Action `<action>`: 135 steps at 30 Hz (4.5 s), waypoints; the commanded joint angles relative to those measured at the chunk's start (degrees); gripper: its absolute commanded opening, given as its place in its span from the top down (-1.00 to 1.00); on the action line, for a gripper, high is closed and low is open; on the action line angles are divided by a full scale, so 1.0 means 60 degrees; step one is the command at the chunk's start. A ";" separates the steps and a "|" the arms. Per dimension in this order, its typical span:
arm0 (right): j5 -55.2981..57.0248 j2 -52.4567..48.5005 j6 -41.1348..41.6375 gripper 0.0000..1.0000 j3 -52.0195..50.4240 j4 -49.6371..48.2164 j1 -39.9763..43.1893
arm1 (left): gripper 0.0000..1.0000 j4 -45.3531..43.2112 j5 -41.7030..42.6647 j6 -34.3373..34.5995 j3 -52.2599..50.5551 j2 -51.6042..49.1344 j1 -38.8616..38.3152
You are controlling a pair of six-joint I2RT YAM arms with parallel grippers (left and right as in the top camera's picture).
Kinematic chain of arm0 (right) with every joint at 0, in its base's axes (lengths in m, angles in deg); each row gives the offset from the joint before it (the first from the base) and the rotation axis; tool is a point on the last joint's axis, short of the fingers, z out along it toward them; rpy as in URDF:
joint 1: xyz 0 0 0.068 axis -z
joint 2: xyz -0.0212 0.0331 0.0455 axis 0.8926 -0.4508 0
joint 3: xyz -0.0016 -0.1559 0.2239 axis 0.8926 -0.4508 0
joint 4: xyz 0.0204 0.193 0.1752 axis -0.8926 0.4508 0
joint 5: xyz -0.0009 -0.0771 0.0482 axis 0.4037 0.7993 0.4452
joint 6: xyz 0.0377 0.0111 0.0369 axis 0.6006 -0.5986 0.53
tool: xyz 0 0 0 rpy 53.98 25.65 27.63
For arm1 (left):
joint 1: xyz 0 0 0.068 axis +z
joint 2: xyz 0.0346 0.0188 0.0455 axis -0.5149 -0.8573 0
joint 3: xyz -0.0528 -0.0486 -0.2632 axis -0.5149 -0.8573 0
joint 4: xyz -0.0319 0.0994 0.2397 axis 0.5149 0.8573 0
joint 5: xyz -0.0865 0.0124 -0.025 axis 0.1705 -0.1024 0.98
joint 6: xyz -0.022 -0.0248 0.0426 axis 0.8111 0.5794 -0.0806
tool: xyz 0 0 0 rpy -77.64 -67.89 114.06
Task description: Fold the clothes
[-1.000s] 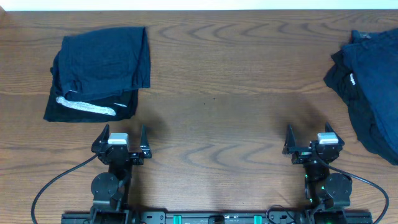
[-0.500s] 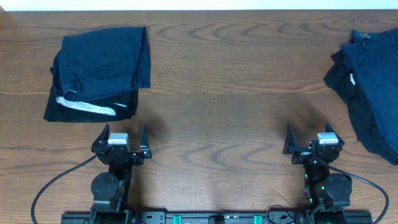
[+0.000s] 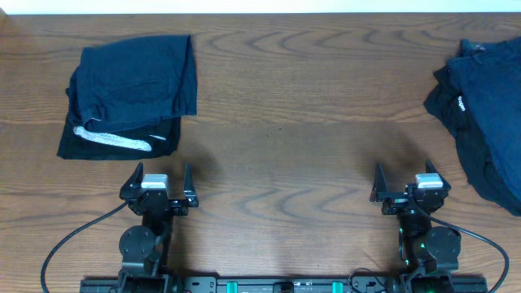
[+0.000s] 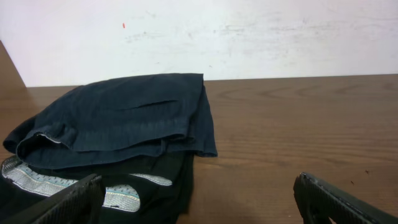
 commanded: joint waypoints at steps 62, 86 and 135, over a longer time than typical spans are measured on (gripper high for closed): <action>0.0299 -1.6670 -0.1249 -0.98 1.5041 0.5697 0.3807 | -0.96 0.0401 -0.0113 -0.0055 -0.0168 0.0084 -0.0047; 0.0841 -2.0338 -0.3002 -0.36 1.5038 0.2080 0.4003 | -0.96 0.0401 -0.0113 -0.0055 -0.0168 0.0084 -0.0047; 0.2233 -1.6418 -0.2732 0.98 1.5121 0.3195 0.4401 | -0.96 0.0401 -0.0113 -0.0055 -0.0168 0.0084 -0.0047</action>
